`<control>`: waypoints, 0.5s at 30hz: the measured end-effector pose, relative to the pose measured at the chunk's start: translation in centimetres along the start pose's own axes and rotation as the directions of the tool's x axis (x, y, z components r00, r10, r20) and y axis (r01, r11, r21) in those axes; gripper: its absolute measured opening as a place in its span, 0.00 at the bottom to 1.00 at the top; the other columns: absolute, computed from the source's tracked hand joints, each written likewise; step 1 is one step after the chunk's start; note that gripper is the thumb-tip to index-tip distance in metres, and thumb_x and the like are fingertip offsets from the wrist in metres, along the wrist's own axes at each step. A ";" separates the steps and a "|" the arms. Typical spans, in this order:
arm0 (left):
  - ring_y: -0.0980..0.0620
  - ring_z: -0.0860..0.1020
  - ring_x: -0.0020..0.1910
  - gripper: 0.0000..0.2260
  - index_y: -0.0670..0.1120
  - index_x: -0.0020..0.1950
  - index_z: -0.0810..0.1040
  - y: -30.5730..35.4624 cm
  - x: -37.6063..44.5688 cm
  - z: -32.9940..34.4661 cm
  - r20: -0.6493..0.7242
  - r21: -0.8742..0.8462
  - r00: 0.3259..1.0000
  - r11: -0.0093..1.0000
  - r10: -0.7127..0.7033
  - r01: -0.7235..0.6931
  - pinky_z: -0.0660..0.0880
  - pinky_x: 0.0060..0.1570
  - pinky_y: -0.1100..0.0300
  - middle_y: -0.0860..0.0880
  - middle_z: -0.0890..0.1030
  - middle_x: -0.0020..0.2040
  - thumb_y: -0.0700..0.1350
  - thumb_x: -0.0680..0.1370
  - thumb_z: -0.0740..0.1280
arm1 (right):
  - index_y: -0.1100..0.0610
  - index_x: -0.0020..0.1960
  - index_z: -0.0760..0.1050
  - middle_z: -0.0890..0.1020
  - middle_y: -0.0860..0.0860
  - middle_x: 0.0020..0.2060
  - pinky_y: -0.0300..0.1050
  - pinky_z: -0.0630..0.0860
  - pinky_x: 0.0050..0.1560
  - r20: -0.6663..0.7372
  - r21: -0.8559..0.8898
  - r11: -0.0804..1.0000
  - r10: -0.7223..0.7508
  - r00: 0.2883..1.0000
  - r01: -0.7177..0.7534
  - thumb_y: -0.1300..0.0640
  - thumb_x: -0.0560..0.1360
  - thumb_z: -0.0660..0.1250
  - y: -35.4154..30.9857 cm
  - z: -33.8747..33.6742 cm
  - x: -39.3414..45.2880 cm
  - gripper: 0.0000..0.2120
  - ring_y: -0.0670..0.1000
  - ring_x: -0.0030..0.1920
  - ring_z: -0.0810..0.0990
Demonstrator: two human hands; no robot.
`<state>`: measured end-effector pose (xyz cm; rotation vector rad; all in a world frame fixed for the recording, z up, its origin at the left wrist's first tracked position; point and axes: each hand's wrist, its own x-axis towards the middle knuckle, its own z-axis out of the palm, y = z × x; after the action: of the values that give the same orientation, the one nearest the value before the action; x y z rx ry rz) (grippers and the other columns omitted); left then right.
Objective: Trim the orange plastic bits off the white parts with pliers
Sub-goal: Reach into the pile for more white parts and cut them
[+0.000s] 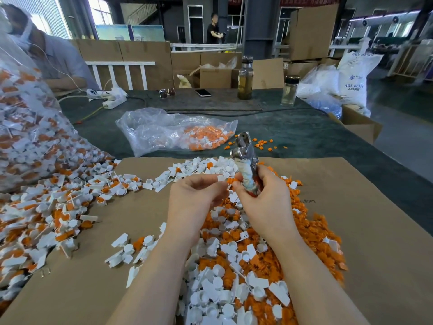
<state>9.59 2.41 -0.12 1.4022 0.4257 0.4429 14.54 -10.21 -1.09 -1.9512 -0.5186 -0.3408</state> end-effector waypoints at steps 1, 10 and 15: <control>0.50 0.86 0.37 0.04 0.44 0.44 0.84 0.0 -0.1 0.1 0.001 0.023 1.000 1.000 0.008 -0.008 0.79 0.35 0.65 0.46 0.86 0.37 0.38 0.72 0.77 | 0.45 0.50 0.74 0.80 0.38 0.42 0.36 0.77 0.44 -0.010 -0.006 1.000 -0.005 1.000 0.005 0.55 0.74 0.72 0.0 0.0 0.0 0.10 0.39 0.44 0.79; 0.56 0.85 0.37 0.04 0.50 0.42 0.86 0.1 -0.6 0.7 -0.027 0.211 0.989 0.968 0.144 -0.135 0.82 0.41 0.61 0.53 0.85 0.35 0.43 0.71 0.78 | 0.43 0.45 0.70 0.77 0.38 0.35 0.32 0.68 0.34 -0.093 -0.086 0.995 -0.055 0.994 0.047 0.55 0.73 0.72 -0.1 0.1 -0.3 0.11 0.40 0.38 0.77; 0.57 0.84 0.37 0.04 0.53 0.40 0.86 0.1 -0.8 0.8 -0.015 0.259 0.978 0.945 0.208 -0.197 0.81 0.41 0.61 0.56 0.85 0.35 0.45 0.71 0.78 | 0.45 0.44 0.71 0.76 0.40 0.34 0.33 0.68 0.33 -0.110 -0.087 0.994 -0.079 0.991 0.069 0.55 0.73 0.72 -0.1 0.2 -0.3 0.11 0.42 0.35 0.76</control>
<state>9.39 1.34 0.12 1.6996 0.3841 0.6027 14.22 -10.10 -1.27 -1.9829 -0.5109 -0.5249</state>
